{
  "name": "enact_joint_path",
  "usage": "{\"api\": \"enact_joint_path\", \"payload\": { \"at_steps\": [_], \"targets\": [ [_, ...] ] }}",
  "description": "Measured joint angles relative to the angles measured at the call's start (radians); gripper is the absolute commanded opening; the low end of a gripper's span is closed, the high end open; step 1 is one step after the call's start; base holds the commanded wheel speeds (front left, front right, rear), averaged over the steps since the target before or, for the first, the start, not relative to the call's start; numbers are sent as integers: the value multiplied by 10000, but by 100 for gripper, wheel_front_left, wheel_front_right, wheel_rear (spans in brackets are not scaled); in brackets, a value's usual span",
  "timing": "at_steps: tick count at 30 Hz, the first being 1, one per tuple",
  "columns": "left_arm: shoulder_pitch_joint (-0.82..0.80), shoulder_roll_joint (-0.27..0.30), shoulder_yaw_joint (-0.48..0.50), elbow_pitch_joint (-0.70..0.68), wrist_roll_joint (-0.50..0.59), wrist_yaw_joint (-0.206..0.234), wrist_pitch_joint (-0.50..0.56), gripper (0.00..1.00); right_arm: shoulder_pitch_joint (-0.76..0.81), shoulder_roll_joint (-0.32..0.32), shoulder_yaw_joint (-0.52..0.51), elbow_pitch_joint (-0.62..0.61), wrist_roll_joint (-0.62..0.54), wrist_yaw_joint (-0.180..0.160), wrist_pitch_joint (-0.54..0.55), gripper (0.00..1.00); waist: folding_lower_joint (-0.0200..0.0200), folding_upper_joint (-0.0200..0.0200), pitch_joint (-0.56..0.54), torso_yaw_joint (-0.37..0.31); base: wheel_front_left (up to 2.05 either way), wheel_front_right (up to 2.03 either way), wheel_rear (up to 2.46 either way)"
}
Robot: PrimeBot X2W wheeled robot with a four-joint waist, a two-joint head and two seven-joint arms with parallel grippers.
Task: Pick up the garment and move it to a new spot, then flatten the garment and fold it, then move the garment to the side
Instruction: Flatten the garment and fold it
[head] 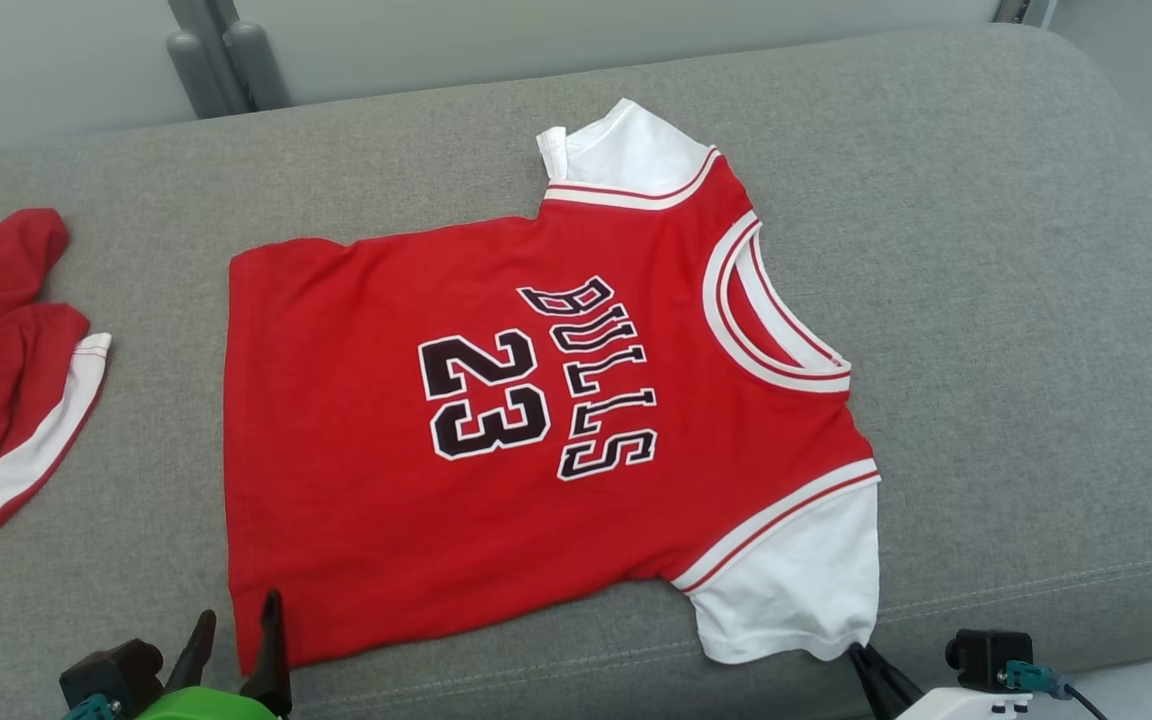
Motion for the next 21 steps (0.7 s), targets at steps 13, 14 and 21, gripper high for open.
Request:
{"api": "enact_joint_path", "payload": {
  "at_steps": [13,14,21],
  "targets": [
    [452,-299,167,130,-911,-203,667,100,0,-58,-35,73,2,2,0,0,0,0,-111,182,0,0,0],
    [451,-318,169,146,-936,-249,681,100,-1,-65,-33,71,2,2,0,0,0,0,-105,191,0,0,0],
    [439,-414,167,255,-1306,-447,936,100,-24,-119,65,61,2,2,-2,0,1,0,-38,221,0,0,0]
  ]
}}
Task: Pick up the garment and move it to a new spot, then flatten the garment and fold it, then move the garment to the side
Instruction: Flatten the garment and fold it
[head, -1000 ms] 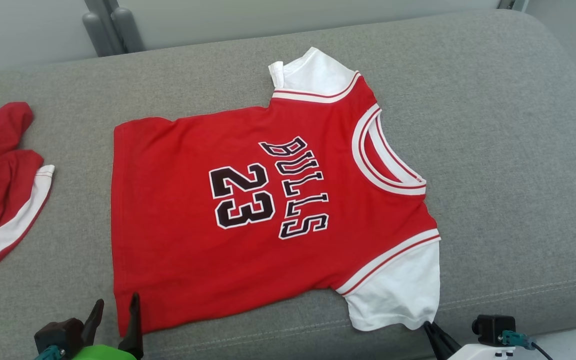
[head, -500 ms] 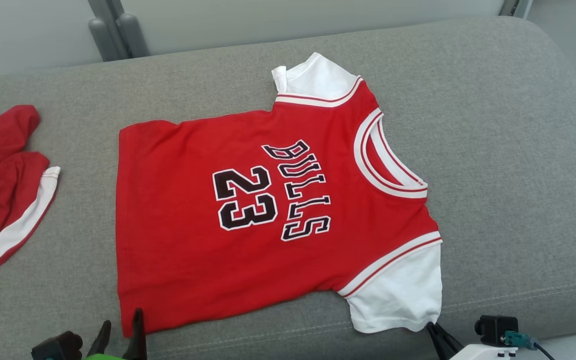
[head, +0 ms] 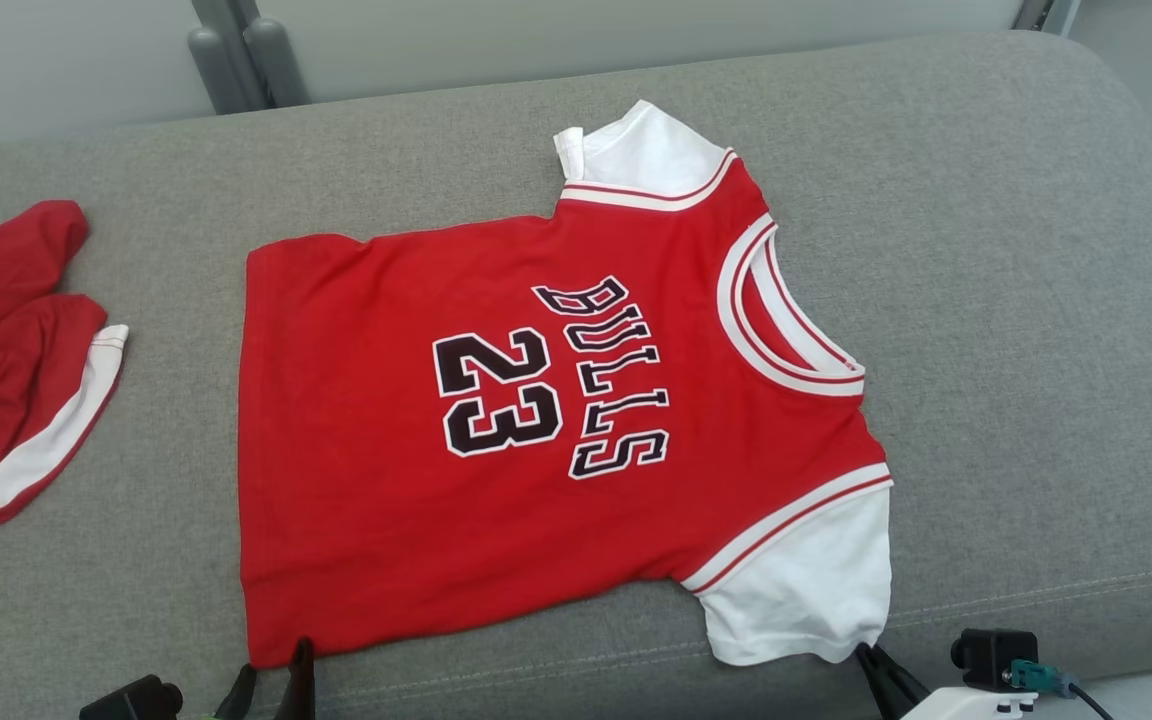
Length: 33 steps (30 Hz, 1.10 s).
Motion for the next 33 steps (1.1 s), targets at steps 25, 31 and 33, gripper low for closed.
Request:
{"api": "enact_joint_path", "payload": {
  "at_steps": [25,31,33],
  "targets": [
    [-244,-111,169,-27,-706,-355,280,0,-105,-311,487,-299,-123,12,2,0,0,0,89,-141,0,0,0],
    [-245,-130,349,-454,-890,-443,311,0,-189,-408,573,-1419,61,12,0,0,-1,0,-39,-124,0,0,0],
    [-245,-128,372,-543,-920,-443,311,0,-216,-445,679,-1795,268,12,0,0,0,0,-104,-124,0,0,0]
  ]
}}
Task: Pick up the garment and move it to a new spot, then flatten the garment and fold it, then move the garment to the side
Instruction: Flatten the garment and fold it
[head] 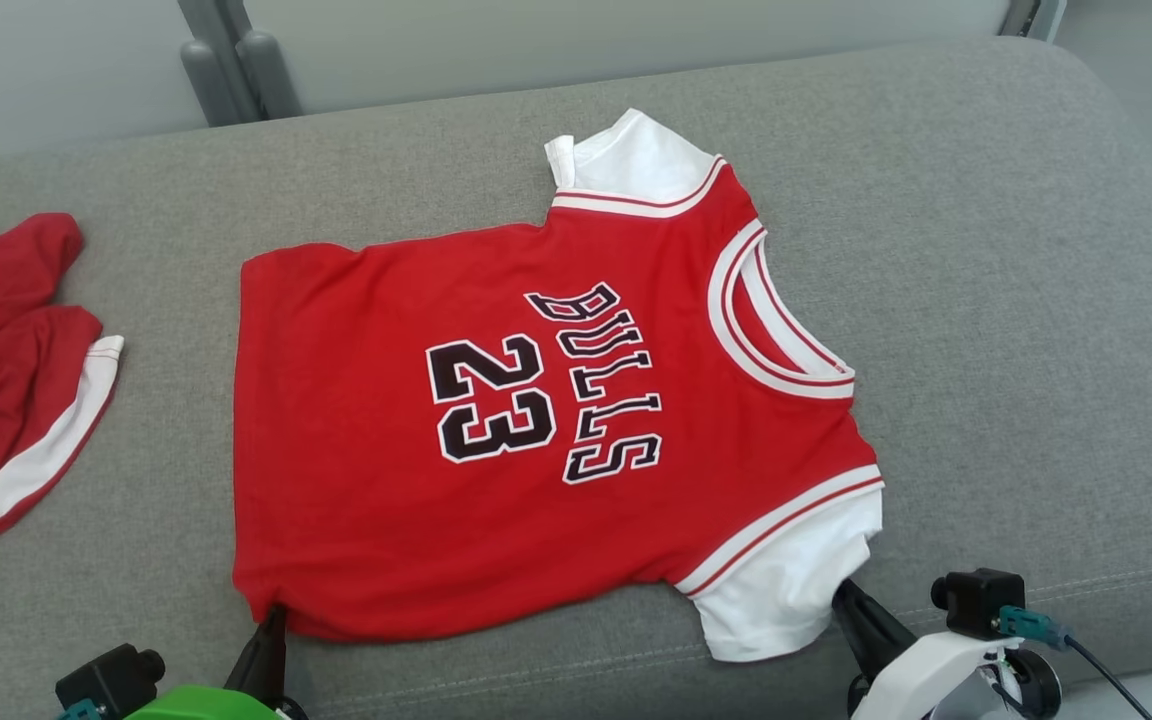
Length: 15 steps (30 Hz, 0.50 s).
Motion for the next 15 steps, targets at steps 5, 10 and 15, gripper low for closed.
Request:
{"api": "enact_joint_path", "payload": {
  "at_steps": [5,10,15],
  "targets": [
    [30,17,63,-290,-222,0,56,0,315,2,288,-784,966,0,0,0,0,0,-199,-38,0,0,0],
    [464,71,228,-525,-263,8,54,0,1093,-443,370,-1281,1590,0,0,0,0,0,-375,-170,0,0,0],
    [830,130,362,-727,-299,86,54,0,1519,-928,153,-1935,2159,0,2,0,0,0,-499,-334,0,0,0]
  ]
}}
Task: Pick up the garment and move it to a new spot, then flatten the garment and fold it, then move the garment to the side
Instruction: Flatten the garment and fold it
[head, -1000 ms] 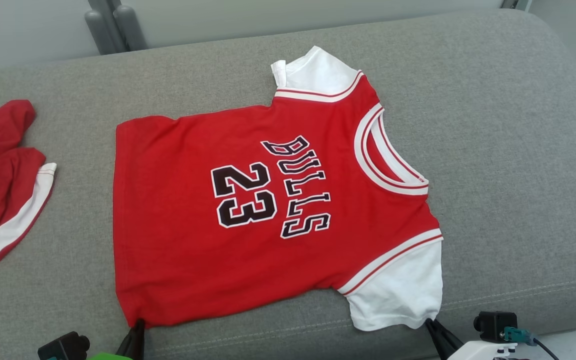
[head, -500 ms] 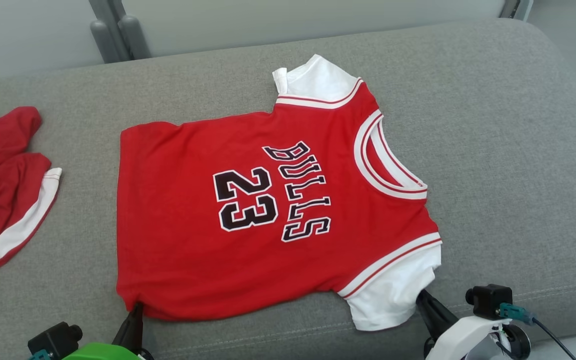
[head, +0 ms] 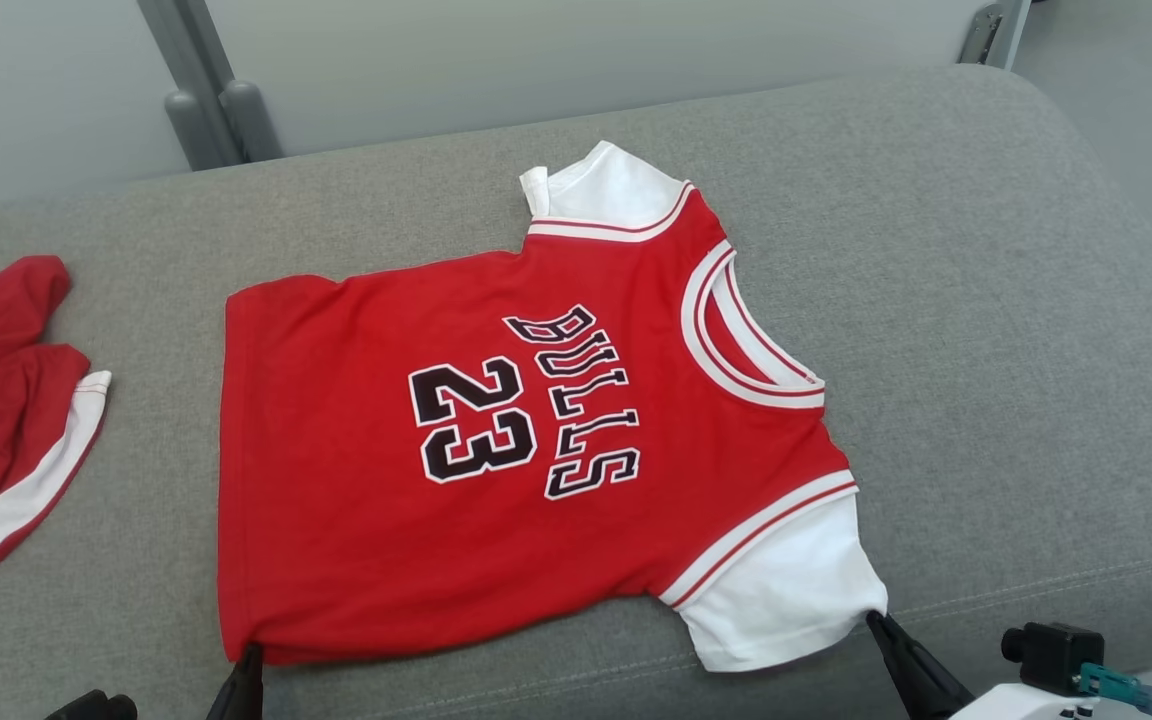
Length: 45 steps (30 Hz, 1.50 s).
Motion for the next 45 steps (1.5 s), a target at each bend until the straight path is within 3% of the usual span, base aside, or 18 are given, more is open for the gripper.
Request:
{"api": "enact_joint_path", "payload": {
  "at_steps": [15,25,33,45],
  "targets": [
    [888,36,265,-890,-90,301,17,0,1484,-930,-552,-1427,1166,0,282,0,0,0,-149,-111,0,0,0],
    [1497,36,318,-1546,-178,476,33,0,2350,-1124,-656,-2245,1695,0,514,0,0,0,-67,-56,0,0,0],
    [1480,171,282,-2357,-190,560,276,0,2172,-871,-430,-3877,2773,0,794,0,0,0,238,-51,0,0,0],
    [1397,794,259,-3143,-169,884,1032,0,706,-1331,-1011,-5009,3756,-2,1482,0,0,0,575,-226,0,0,0]
  ]
}}
